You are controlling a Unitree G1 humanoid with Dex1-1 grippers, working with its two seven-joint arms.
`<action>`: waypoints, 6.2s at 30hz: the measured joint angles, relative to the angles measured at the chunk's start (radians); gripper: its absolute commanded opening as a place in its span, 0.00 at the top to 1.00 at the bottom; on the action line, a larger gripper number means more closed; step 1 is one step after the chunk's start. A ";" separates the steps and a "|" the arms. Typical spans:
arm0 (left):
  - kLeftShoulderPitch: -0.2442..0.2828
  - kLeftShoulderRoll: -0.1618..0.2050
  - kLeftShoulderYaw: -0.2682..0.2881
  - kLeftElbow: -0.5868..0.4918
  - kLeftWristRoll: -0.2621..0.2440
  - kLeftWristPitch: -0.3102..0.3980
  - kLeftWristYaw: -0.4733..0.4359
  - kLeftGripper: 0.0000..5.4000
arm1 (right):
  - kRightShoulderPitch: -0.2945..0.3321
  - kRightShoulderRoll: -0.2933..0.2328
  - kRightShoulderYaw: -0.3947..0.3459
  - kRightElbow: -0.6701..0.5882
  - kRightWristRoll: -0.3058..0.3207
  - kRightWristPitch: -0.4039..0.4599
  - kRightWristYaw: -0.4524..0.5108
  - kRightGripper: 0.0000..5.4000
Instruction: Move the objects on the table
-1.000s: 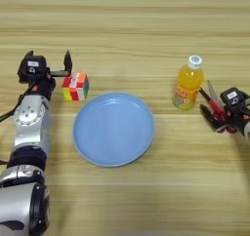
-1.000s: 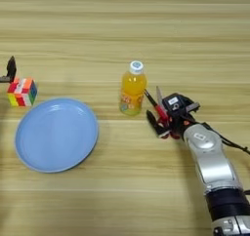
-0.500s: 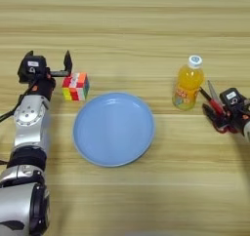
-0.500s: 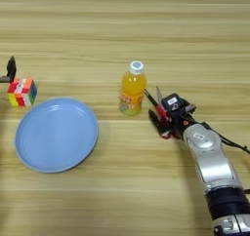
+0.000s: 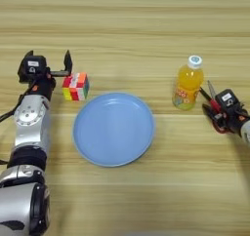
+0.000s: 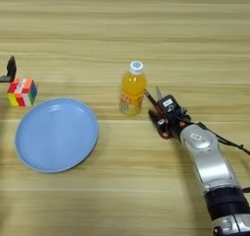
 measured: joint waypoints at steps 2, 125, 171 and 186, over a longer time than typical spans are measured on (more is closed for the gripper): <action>0.000 0.000 0.000 -0.001 0.000 0.000 0.001 0.00 | 0.000 0.000 0.000 0.001 0.000 0.000 0.000 0.62; 0.002 -0.009 -0.017 -0.024 0.007 0.003 0.021 0.00 | -0.006 0.434 0.348 -0.145 0.099 0.156 -0.089 0.90; 0.007 -0.009 -0.023 -0.029 0.008 0.003 0.021 0.00 | -0.092 0.386 0.170 -0.346 0.025 -0.083 -0.135 0.01; 0.007 -0.009 -0.023 -0.029 0.008 0.003 0.021 0.00 | -0.124 0.316 -0.008 -0.344 0.028 -0.108 -0.220 0.01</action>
